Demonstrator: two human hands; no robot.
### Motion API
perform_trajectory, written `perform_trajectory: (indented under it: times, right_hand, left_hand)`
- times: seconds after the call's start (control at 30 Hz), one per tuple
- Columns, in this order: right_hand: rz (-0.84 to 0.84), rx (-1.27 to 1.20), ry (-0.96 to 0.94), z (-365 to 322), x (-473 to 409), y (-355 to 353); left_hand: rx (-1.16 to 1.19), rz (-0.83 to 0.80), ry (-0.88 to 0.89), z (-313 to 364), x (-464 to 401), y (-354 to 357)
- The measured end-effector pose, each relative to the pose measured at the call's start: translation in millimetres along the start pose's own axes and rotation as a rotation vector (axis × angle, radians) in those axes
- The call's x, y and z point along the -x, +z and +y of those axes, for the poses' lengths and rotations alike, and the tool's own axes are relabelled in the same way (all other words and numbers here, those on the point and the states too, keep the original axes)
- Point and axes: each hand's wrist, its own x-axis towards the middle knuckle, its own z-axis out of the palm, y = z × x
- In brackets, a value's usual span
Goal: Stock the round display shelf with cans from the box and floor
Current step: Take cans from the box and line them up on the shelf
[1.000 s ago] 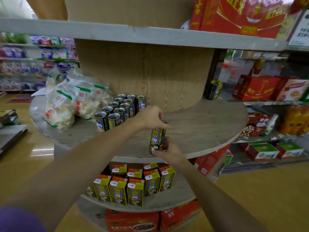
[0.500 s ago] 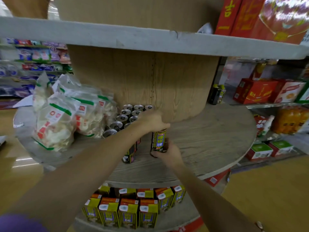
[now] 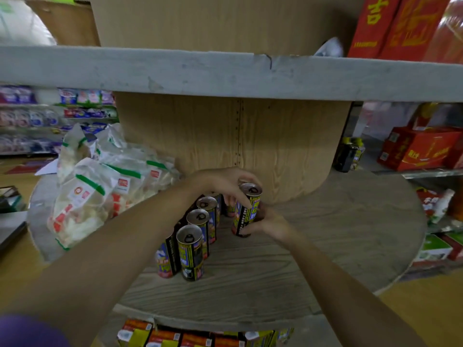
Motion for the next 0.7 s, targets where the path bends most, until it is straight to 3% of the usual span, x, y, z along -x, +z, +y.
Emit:
perform_trajectory:
  times: [0.1,0.27,0.43,0.7]
  right_hand:
    - [-0.076,0.074,0.029,-0.8,-18.4,-1.6]
    - [-0.024,0.173,0.035,3.7,-36.2,12.2]
    - [0.149,0.211,-0.005,16.0,-45.0,31.9]
    - [0.207,0.234,0.007,41.0,-66.5,41.7]
  left_hand:
    - [-0.117,0.109,-0.062,1.2,-10.7,-7.7]
    - [-0.606,0.234,-0.243,8.7,-23.9,-4.8]
    - [-0.659,0.248,-0.265,0.8,-37.3,3.2]
    - [-0.549,0.301,-0.291,-24.1,-36.3,-7.5]
